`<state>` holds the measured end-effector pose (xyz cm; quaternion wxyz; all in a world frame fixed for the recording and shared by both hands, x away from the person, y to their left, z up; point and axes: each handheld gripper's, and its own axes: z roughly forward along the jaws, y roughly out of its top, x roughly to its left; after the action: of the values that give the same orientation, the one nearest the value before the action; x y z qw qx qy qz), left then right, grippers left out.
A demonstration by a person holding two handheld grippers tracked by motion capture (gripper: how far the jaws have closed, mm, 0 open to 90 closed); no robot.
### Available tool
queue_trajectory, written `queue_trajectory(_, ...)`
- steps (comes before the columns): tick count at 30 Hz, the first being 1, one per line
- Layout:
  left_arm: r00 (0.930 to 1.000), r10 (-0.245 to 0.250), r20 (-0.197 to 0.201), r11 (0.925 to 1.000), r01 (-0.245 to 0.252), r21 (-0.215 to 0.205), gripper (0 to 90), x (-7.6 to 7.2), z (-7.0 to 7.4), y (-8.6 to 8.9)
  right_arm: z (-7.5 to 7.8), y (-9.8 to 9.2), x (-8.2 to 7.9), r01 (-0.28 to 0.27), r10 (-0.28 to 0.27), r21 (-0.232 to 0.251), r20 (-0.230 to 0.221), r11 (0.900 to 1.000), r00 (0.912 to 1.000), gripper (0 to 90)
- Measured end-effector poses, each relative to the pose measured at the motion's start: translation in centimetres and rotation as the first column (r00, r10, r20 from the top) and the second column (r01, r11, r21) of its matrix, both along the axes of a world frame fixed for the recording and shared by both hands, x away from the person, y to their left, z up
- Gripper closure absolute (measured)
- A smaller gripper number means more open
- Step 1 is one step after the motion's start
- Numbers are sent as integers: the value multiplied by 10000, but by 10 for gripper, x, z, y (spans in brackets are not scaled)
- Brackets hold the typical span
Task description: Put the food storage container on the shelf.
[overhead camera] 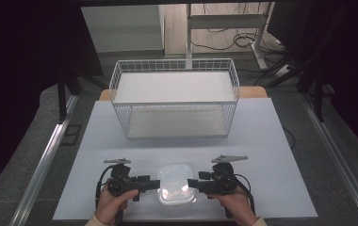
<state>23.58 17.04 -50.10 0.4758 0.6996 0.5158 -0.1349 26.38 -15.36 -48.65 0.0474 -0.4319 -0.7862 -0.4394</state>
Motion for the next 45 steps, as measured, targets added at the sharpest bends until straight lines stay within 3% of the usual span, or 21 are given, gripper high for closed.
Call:
queue_trajectory(9, 9991, -102, -412, 9999, 100, -58, 318, 3, -10, -7, -6, 1, 4, 6, 10, 305, -530, 9995, 9986, 393)
queue_trajectory(18, 9947, -66, -1029, 9973, -10, -735, 424, 5, -20, -11, -9, 5, 6, -91, 151, 565, -1065, 9984, 9942, 554)
queue_trajectory(22, 9941, 77, -1080, 9981, -143, -607, 446, 5, -20, -11, -10, 2, 7, 14, 87, 756, -1331, 9971, 9911, 594)
queue_trajectory(29, 9955, 299, -894, 9983, -342, -474, 550, 2, -17, -9, -10, -1, 8, 162, -3, 954, -1642, 9953, 9864, 637)
queue_trajectory(33, 9967, 373, -714, 9971, -419, -631, 648, -1, -14, -6, -9, -5, 8, 225, -5, 1131, -1907, 9933, 9816, 675)
queue_trajectory(45, 9986, 312, -426, 9968, -342, -717, 707, -4, -9, -5, -6, -11, 3, 448, -149, 1496, -1953, 9877, 9806, 719)
